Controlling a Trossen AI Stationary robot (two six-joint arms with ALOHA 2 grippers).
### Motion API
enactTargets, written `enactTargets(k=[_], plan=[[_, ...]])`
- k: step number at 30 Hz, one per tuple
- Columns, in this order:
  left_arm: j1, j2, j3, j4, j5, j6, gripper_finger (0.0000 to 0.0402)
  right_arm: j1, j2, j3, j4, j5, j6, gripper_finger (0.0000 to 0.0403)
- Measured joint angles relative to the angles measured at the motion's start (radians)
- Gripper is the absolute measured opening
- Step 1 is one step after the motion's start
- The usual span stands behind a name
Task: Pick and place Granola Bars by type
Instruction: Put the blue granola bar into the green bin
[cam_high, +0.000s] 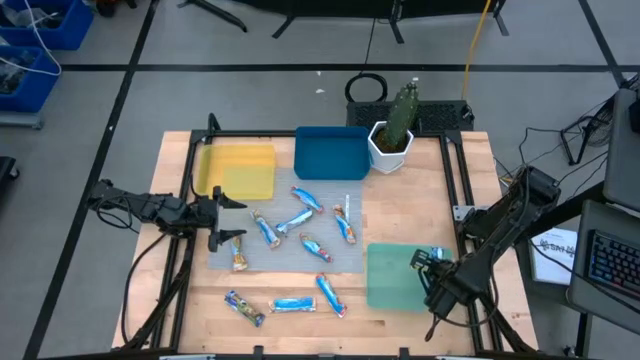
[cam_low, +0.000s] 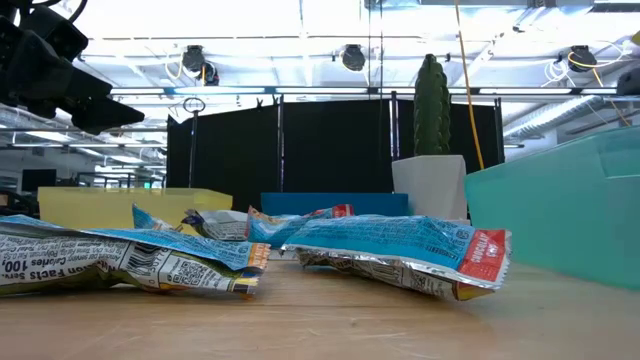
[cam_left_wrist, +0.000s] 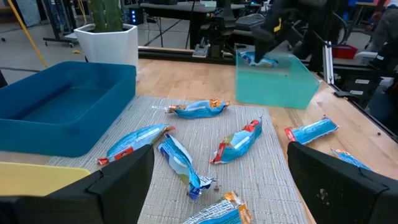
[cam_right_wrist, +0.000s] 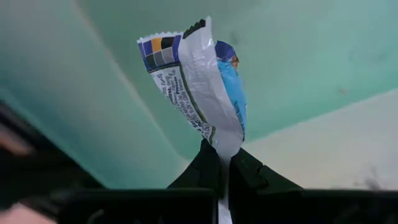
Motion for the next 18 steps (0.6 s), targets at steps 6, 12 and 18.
enactTargets(k=[6, 12, 18], plan=[[0.000, 0.000, 0.000, 0.000, 0.000, 0.000, 0.0365, 0.014, 0.000, -0.020, 0.108, -0.009, 0.064, 0.0000], [0.000, 0.000, 0.000, 0.000, 0.000, 0.000, 0.0365, 0.038, 0.001, -0.020, 0.195, -0.031, 0.095, 0.0000], [0.000, 0.000, 0.000, 0.000, 0.000, 0.000, 0.0365, 0.054, 0.001, -0.037, 0.210, -0.059, 0.054, 0.0000]])
